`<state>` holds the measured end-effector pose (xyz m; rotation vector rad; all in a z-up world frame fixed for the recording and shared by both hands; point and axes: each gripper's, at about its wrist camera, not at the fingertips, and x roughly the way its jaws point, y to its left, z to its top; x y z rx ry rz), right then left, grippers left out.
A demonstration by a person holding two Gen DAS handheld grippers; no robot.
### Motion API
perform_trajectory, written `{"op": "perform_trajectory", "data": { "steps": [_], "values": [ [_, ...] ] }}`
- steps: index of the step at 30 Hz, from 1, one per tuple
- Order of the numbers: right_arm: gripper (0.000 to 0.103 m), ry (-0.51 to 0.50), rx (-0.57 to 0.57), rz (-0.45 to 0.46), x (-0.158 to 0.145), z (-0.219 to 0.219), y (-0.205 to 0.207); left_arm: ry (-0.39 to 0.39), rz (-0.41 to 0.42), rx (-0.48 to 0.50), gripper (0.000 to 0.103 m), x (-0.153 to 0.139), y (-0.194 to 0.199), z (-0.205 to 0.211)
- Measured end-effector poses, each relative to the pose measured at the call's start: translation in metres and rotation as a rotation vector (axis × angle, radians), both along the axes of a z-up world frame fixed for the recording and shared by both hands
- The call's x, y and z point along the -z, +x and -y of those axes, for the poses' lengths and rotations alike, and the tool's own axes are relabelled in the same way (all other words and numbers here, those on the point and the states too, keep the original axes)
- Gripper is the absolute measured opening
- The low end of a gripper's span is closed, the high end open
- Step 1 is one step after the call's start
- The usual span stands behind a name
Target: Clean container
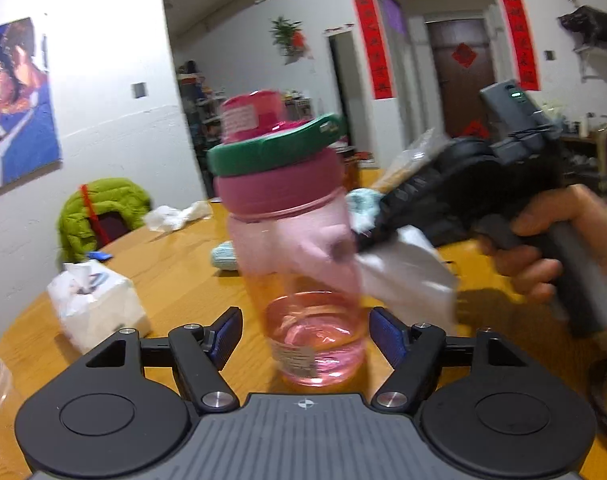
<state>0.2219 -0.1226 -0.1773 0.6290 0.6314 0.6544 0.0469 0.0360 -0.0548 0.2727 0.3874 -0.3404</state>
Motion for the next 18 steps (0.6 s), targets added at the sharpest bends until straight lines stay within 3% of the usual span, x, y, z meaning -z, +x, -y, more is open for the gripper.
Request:
{"op": "perform_trajectory", "data": {
  "steps": [3, 7, 12, 18],
  "values": [
    [0.010, 0.084, -0.001, 0.036, -0.004, 0.004, 0.005, 0.009, -0.002, 0.037, 0.072, 0.002, -0.001, 0.005],
    [0.010, 0.180, -0.115, -0.020, 0.000, 0.004, 0.016, 0.050, 0.020, 0.026, 0.071, 0.011, 0.002, 0.011],
    [0.010, 0.168, -0.191, -0.029, -0.010, 0.010, 0.014, 0.032, 0.033, -0.006, 0.073, 0.013, 0.013, 0.008],
    [0.010, -0.019, -0.237, 0.010, -0.027, 0.004, -0.010, -0.002, 0.032, 0.000, 0.074, 0.011, 0.017, 0.002]
  ]
}}
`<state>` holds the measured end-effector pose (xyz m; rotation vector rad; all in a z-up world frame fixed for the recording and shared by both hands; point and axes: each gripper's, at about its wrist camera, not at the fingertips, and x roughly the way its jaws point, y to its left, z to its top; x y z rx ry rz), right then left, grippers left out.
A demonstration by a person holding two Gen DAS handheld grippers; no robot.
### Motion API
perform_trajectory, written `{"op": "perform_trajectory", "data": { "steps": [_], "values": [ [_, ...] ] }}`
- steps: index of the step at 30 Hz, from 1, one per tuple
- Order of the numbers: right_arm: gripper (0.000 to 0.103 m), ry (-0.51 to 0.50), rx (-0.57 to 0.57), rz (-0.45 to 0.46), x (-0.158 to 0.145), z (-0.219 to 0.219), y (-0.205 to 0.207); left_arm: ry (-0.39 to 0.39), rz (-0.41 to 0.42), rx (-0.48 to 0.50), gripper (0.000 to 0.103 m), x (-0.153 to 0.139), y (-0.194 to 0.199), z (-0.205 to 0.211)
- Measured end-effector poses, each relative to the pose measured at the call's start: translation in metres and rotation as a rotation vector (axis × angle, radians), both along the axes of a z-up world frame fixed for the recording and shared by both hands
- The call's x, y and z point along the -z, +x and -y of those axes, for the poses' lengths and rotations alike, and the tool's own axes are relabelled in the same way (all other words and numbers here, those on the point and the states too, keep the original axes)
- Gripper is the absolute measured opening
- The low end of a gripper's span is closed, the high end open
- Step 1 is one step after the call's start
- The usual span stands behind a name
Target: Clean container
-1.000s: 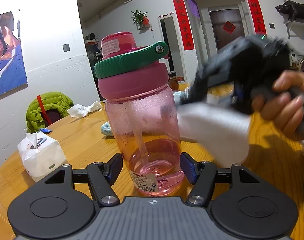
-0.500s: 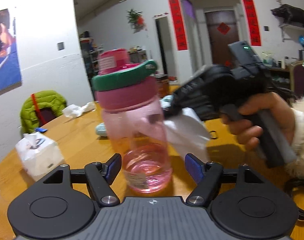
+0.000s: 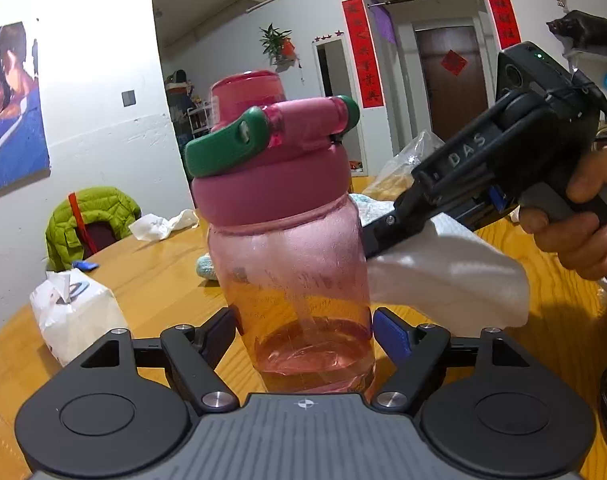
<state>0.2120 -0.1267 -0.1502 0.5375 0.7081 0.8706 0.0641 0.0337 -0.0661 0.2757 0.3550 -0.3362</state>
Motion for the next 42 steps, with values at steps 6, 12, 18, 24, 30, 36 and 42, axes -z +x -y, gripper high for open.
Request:
{"op": "perform_trajectory", "data": {
  "steps": [6, 12, 18, 24, 30, 36, 42],
  "values": [
    [0.010, 0.231, 0.046, -0.029, 0.005, 0.012, 0.000, 0.006, 0.007, -0.006, 0.074, 0.002, -0.001, 0.001],
    [0.012, 0.392, 0.043, -0.197, 0.028, 0.012, 0.014, 0.006, 0.012, -0.009, 0.074, 0.003, -0.002, 0.002],
    [0.012, 0.076, 0.101, -0.340, 0.051, -0.012, 0.026, 0.005, 0.014, -0.010, 0.074, 0.003, -0.002, 0.001],
    [0.034, 0.026, 0.119, -0.136, 0.020, -0.010, 0.010, 0.005, 0.016, -0.010, 0.074, 0.004, 0.000, -0.002],
    [0.041, -0.228, 0.245, -0.037, 0.005, -0.008, 0.007, 0.009, 0.016, -0.011, 0.074, 0.005, -0.001, 0.000],
    [0.005, -0.370, 0.228, 0.036, 0.005, -0.010, -0.002, 0.014, 0.017, -0.011, 0.074, 0.004, -0.001, -0.001],
    [0.005, -0.651, 0.259, 0.197, 0.011, -0.038, -0.012, 0.017, 0.018, -0.012, 0.075, 0.005, 0.001, -0.001]
  ]
}}
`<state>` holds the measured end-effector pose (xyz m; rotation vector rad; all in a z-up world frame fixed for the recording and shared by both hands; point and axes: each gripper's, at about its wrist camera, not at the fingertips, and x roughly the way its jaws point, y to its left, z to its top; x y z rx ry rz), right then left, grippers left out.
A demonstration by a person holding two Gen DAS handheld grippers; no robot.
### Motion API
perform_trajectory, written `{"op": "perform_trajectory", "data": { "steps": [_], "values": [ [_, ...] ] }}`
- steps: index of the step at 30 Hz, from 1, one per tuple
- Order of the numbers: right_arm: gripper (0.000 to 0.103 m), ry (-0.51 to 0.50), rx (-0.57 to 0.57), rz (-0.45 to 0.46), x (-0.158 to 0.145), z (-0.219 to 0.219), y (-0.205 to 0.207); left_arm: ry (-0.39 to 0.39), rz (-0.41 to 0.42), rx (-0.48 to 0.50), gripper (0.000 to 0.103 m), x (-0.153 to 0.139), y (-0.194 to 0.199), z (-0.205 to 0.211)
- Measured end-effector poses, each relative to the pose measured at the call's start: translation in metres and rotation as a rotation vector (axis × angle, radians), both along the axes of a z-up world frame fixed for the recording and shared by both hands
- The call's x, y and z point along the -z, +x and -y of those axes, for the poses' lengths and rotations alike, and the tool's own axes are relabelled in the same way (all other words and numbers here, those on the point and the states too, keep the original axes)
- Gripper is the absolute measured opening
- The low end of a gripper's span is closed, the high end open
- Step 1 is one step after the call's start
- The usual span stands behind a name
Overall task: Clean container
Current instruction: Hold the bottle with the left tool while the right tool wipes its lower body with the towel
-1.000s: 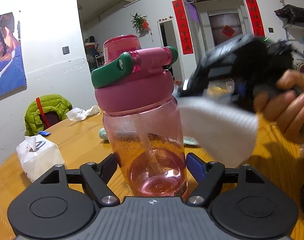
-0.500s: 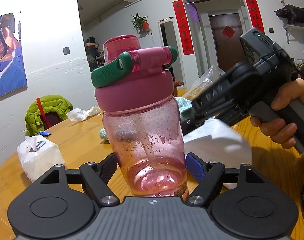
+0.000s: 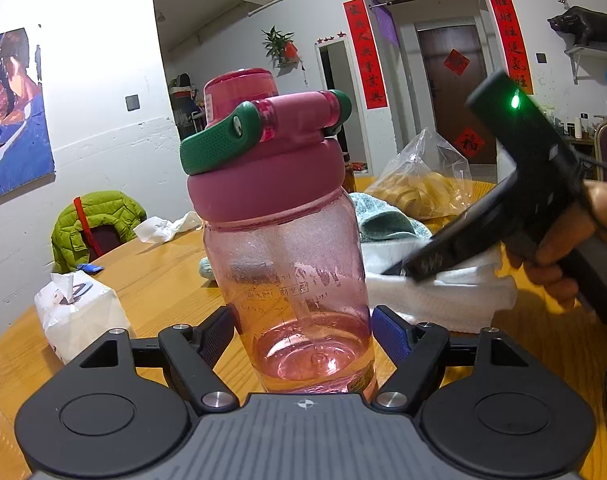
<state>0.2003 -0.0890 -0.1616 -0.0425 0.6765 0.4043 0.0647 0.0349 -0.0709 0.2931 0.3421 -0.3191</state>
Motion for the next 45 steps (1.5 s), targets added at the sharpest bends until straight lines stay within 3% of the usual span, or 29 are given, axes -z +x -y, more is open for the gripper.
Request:
{"op": "perform_trajectory", "data": {
  "steps": [3, 4, 9, 13, 15, 16, 18, 22, 24, 26, 29, 31, 35, 39, 41, 42, 43, 44, 45],
  "values": [
    [0.004, -0.017, -0.005, 0.047, -0.003, -0.005, -0.006, 0.001, 0.000, -0.001, 0.075, 0.000, 0.000, 0.001],
    [0.004, 0.055, -0.022, 0.055, -0.009, 0.001, -0.007, 0.001, 0.000, -0.001, 0.075, 0.000, -0.001, 0.001],
    [0.004, 0.691, -0.198, 0.072, -0.036, 0.062, -0.017, 0.002, -0.001, 0.000, 0.075, 0.001, 0.000, 0.002],
    [0.004, 1.229, -0.364, -0.007, -0.020, 0.099, -0.008, 0.001, -0.004, 0.000, 0.075, 0.001, 0.000, 0.002],
    [0.006, 1.406, -0.393, -0.051, -0.007, 0.107, -0.002, 0.001, -0.006, 0.000, 0.075, 0.001, 0.000, 0.003],
    [0.008, 1.415, -0.371, -0.059, -0.005, 0.109, 0.000, 0.001, -0.007, -0.001, 0.075, 0.001, 0.000, 0.003],
    [0.011, 1.296, -0.264, -0.079, -0.004, 0.108, 0.002, 0.002, -0.007, -0.001, 0.075, 0.002, 0.000, 0.004],
    [0.012, 0.943, -0.082, -0.173, 0.002, 0.088, 0.013, 0.001, -0.007, -0.002, 0.075, 0.002, -0.001, 0.004],
    [0.020, 0.725, -0.018, -0.146, -0.003, 0.074, 0.012, 0.000, -0.007, -0.002, 0.075, 0.002, -0.001, 0.004],
    [0.058, 0.545, 0.057, -0.056, -0.010, 0.065, 0.006, 0.000, -0.007, -0.002, 0.075, 0.002, -0.001, 0.005],
    [0.064, 0.391, 0.098, 0.152, -0.023, 0.059, -0.011, 0.001, -0.007, -0.002, 0.075, 0.002, -0.001, 0.005],
    [0.064, 0.331, 0.039, 0.191, -0.027, 0.056, -0.018, 0.001, -0.007, -0.002, 0.075, 0.002, -0.001, 0.005],
    [0.057, 0.173, -0.163, 0.101, -0.021, 0.033, -0.029, 0.002, -0.007, -0.002, 0.075, 0.003, -0.001, 0.005],
    [0.056, 0.006, -0.224, 0.074, 0.000, 0.009, -0.031, 0.002, -0.007, -0.003, 0.075, 0.003, -0.001, 0.006],
    [0.051, -0.060, -0.247, 0.065, 0.010, -0.001, -0.031, 0.002, -0.007, -0.003, 0.075, 0.003, -0.001, 0.006],
    [0.047, -0.085, -0.254, 0.066, 0.013, -0.005, -0.032, 0.002, -0.007, -0.003, 0.075, 0.003, -0.001, 0.006],
    [0.033, -0.094, -0.247, 0.079, 0.011, -0.006, -0.034, 0.002, -0.007, -0.003, 0.075, 0.003, -0.001, 0.006],
    [0.005, -0.110, -0.232, 0.094, 0.009, -0.008, -0.035, 0.002, -0.007, -0.003, 0.075, 0.003, -0.001, 0.006],
    [0.003, -0.141, -0.200, 0.114, 0.009, -0.009, -0.037, 0.002, -0.007, -0.004, 0.075, 0.003, -0.001, 0.006]
  ]
}}
